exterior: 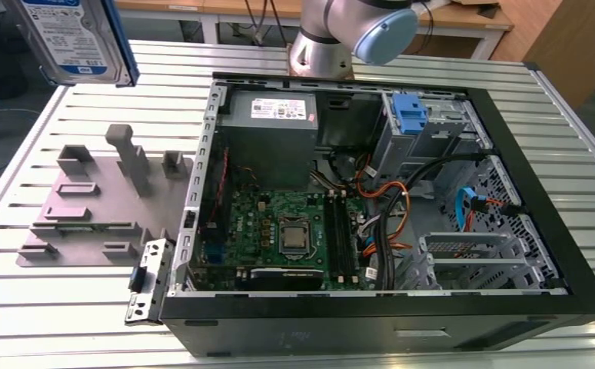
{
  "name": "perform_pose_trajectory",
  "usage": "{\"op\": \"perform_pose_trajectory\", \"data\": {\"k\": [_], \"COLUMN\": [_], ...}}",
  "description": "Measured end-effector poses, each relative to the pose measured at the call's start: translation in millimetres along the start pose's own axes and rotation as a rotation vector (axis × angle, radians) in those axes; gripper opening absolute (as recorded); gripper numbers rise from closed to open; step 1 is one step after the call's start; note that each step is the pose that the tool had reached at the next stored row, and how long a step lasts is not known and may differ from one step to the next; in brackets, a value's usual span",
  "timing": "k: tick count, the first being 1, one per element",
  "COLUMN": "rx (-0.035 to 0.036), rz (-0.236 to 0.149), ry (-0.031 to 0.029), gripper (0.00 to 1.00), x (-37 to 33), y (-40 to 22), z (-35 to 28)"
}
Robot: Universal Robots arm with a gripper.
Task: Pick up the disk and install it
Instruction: 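Pick up the disk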
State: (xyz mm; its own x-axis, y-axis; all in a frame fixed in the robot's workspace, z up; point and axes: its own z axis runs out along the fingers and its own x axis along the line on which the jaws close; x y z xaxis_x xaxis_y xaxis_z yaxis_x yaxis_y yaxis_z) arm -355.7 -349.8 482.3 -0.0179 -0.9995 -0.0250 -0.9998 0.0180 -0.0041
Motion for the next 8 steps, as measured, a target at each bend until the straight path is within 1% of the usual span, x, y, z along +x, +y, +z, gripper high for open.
{"op": "perform_pose_trajectory", "data": {"k": [8], "rx": [0.0], "rz": [0.0], "ry": [0.0], "gripper": [0.35], "x": [-0.3], "y": [-13.5], "z": [0.1]}}
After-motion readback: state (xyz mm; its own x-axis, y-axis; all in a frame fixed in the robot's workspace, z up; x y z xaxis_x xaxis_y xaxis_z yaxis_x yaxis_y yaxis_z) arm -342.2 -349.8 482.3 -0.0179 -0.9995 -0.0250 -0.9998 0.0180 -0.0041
